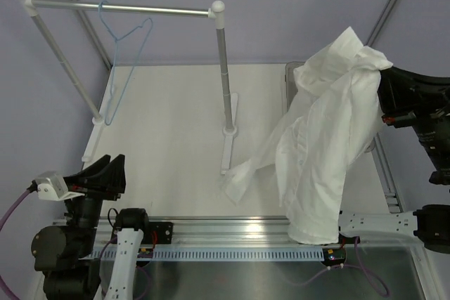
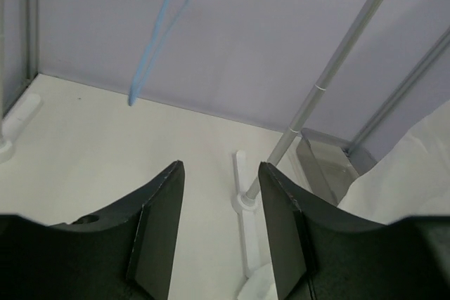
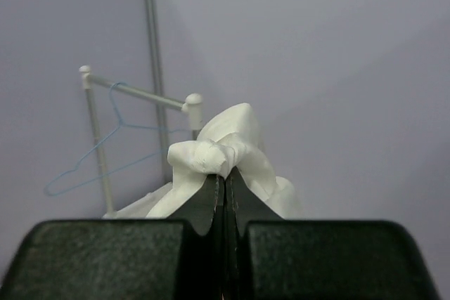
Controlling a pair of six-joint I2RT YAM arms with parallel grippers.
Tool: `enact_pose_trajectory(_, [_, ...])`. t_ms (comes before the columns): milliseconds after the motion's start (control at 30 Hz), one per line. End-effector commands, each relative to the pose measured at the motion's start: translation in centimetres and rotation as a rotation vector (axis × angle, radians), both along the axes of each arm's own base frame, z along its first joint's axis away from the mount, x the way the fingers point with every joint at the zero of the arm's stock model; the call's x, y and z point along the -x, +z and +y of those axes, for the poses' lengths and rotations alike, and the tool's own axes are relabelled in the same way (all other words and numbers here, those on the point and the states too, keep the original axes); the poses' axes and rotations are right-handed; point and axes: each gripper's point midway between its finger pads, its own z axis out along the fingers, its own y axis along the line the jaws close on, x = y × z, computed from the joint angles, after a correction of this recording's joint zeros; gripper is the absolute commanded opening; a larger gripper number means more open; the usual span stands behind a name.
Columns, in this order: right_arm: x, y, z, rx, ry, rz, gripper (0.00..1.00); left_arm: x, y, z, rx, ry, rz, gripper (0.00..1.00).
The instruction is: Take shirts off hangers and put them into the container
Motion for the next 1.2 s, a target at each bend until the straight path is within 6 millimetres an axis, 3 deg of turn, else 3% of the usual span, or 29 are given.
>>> enact_pose_trajectory(0, [-0.9, 6.1, -2.2, -0.013, -0.235, -0.268, 0.00, -0.4, 0.8, -1.9, 0.030, -0.112, -0.075, 0.50])
enact_pose_trajectory(100, [0.0, 9.8, -3.8, -0.071, -0.319, -0.422, 0.00, -1.3, -0.8, -2.4, 0.045, -0.143, -0.052, 0.47])
enact_pose_trajectory(233, [1.5, 12.8, -4.0, -0.076, -0.391, -0.608, 0.00, -2.3, -3.1, -2.2, 0.050, -0.135, -0.018, 0.46])
enact_pose_trajectory(267, [1.7, 13.2, -3.2, -0.057, -0.408, -0.650, 0.00, -2.5, -3.4, -2.1, 0.050, -0.130, -0.015, 0.46])
enact_pose_trajectory(300, [2.1, 13.9, -4.0, -0.093, -0.447, -0.681, 0.00, -2.9, -3.8, -2.1, 0.048, -0.126, -0.005, 0.46])
enact_pose_trajectory(433, [2.8, 14.7, -3.6, 0.000, -0.556, -0.808, 0.00, -3.3, -3.6, -1.9, 0.010, -0.128, 0.001, 0.46])
enact_pose_trajectory(667, [2.3, 13.8, -3.0, 0.097, -0.606, -0.855, 0.00, -2.9, -3.9, -2.4, -0.007, -0.167, 0.043, 0.46])
enact_pose_trajectory(767, [-2.1, 12.9, -1.2, 0.164, -0.637, -0.772, 0.00, -3.2, -3.9, -2.3, -0.026, -0.164, 0.053, 0.46])
enact_pose_trajectory(800, [-6.7, 12.0, -0.4, 0.210, -0.659, -0.667, 0.00, -3.1, -3.8, -2.2, -0.032, -0.159, 0.050, 0.46])
enact_pose_trajectory(900, [-14.6, 9.3, 0.7, 0.270, -0.755, -0.529, 0.00, -2.9, -3.2, -2.1, -0.037, -0.158, 0.034, 0.46])
enact_pose_trajectory(1000, [-18.0, 8.5, 1.2, 0.224, -0.678, -0.475, 0.00, -2.6, -3.2, -2.3, -0.038, -0.172, 0.035, 0.46])
enact_pose_trajectory(1033, [-19.3, 8.4, 0.0, 0.229, -0.711, -0.463, 0.00, -2.6, -3.5, -2.3, -0.038, -0.171, 0.049, 0.46])
enact_pose_trajectory(1100, [-20.8, 8.9, -0.4, 0.229, -0.734, -0.459, 0.00, -2.3, -3.7, -2.4, -0.033, -0.179, 0.051, 0.45])
enact_pose_trajectory(1167, [-21.0, 9.9, -1.1, 0.223, -0.754, -0.475, 0.00, -2.3, -4.2, -2.6, -0.030, -0.189, 0.063, 0.45])
